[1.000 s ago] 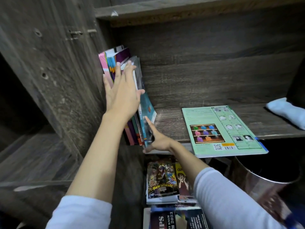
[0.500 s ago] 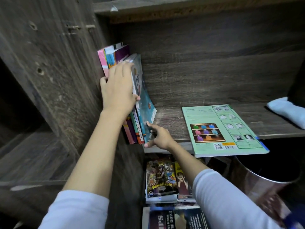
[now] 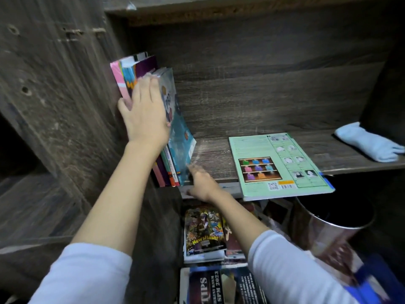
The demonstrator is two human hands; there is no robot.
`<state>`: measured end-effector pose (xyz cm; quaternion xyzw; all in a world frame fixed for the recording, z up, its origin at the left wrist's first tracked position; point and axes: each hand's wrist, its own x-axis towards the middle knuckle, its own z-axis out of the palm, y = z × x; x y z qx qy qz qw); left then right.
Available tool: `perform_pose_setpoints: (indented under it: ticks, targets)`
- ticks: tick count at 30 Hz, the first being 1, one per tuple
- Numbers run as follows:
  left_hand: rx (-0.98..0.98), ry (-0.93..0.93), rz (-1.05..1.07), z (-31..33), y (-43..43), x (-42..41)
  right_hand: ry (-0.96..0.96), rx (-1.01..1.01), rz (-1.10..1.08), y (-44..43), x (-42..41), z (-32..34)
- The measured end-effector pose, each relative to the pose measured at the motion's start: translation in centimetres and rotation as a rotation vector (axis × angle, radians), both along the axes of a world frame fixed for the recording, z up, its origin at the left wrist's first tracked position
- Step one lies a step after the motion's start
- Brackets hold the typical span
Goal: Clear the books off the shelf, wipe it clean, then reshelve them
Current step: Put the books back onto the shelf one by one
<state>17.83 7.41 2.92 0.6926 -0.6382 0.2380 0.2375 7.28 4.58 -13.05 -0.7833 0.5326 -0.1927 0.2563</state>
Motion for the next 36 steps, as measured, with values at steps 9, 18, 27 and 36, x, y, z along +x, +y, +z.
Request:
perform_pose_setpoints:
  ticks: [9, 18, 27, 36]
  targets:
    - [0.049, 0.357, -0.011, -4.2, 2.4, -8.6, -0.16, -0.404, -0.551, 2.2, -14.3, 1.9]
    - [0.614, 0.925, -0.042, -15.8, 1.8, -16.6, -0.168, -0.033, -0.885, 5.0, -25.7, -1.2]
    - [0.67, 1.799, -0.133, -17.8, 0.8, -16.6, -0.728, 0.284, -0.895, 4.0, -26.7, -1.9]
    - [0.793, 1.863, -0.169, -16.2, 1.0, -15.1, -1.017, 0.479, -0.915, 4.0, -27.1, -1.0]
